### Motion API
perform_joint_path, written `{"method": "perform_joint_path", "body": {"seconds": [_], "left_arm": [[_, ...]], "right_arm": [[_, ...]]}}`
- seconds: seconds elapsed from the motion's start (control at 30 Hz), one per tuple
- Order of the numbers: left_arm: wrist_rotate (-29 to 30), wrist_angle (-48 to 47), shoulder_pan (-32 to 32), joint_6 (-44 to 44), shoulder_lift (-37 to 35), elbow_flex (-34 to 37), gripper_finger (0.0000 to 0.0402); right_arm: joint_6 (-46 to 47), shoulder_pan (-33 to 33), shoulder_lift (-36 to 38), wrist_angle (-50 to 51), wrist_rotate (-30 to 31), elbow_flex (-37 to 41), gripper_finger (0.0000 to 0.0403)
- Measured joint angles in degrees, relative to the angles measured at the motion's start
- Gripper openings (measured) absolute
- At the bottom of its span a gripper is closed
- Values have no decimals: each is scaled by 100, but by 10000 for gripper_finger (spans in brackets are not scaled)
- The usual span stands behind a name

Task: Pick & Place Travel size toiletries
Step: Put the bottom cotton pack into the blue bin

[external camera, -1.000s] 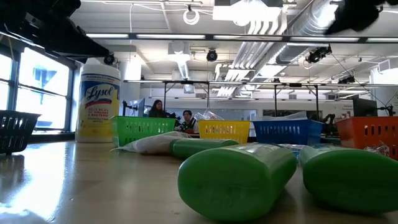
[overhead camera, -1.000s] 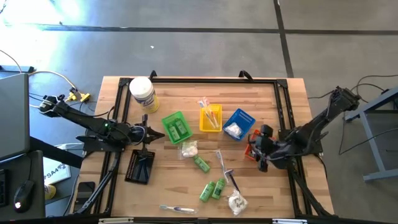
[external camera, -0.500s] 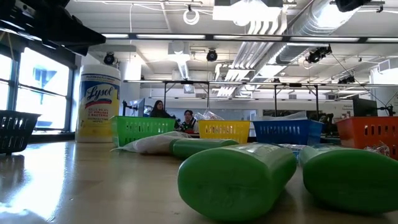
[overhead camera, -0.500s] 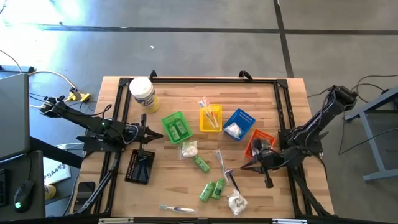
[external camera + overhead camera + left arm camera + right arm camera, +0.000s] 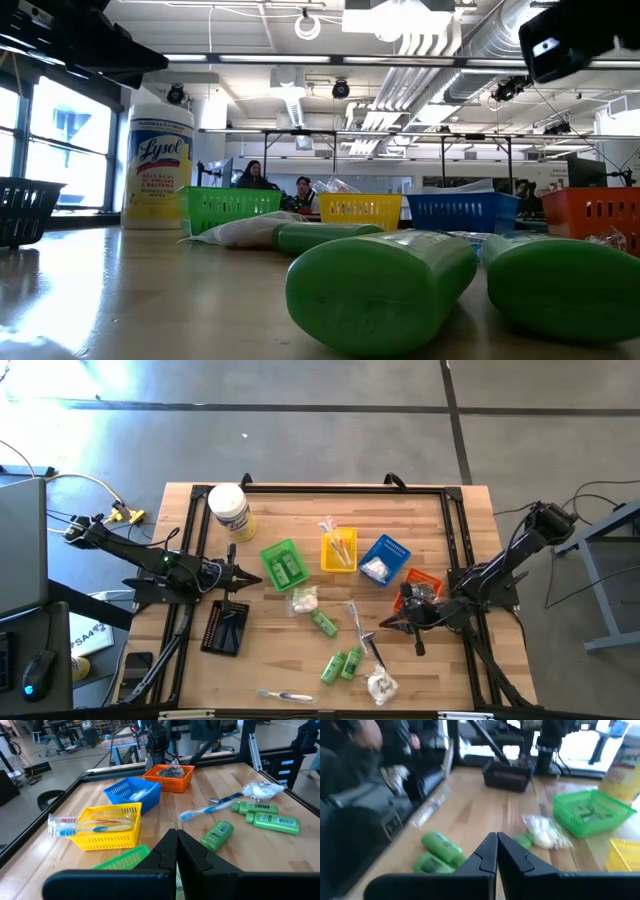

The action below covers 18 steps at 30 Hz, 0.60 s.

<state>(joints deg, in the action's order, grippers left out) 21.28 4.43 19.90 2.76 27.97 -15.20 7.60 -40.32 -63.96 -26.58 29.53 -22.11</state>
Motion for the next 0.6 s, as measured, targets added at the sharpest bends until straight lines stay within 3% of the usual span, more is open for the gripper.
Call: {"method": "perform_joint_path", "body": {"seconds": [0.2,0.37,0.6], "left_arm": [[2,-50,0,-4,0,0,1],[2,-208,0,-154,4,0,1],[4,-139,0,-206,2,0,1]], "right_arm": [[334,188,-449,-139,-47,4,2],[661,216,-664,127,-777,-372,2],[1276,128,-1458,2637,-992,-2092,2]]}}
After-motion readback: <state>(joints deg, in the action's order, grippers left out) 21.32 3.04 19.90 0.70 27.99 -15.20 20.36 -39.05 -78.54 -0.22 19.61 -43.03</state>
